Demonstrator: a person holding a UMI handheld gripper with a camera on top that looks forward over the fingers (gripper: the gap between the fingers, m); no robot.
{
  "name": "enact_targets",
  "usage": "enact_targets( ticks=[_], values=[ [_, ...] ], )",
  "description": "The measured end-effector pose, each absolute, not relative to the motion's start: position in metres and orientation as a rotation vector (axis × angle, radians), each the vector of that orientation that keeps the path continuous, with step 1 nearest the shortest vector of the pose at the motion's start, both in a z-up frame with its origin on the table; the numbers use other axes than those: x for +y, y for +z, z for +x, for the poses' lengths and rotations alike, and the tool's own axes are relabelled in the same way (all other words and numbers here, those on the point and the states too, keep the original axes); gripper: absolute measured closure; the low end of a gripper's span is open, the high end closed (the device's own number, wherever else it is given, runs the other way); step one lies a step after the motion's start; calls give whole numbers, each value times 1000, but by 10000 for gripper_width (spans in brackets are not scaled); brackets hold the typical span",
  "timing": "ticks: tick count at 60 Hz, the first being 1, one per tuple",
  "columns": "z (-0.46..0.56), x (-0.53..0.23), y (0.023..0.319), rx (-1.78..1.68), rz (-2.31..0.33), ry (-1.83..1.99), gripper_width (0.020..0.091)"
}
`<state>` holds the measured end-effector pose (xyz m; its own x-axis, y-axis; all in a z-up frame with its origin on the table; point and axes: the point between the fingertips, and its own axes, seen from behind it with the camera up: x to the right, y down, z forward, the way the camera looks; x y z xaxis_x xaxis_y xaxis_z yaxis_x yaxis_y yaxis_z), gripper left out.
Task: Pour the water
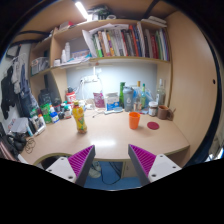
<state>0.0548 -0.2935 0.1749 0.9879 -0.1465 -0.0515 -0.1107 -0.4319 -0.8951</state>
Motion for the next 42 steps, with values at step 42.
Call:
enact_targets(
  ticks=[42],
  values=[
    [-112,38,74,-136,-1874,126,332]
  ],
)
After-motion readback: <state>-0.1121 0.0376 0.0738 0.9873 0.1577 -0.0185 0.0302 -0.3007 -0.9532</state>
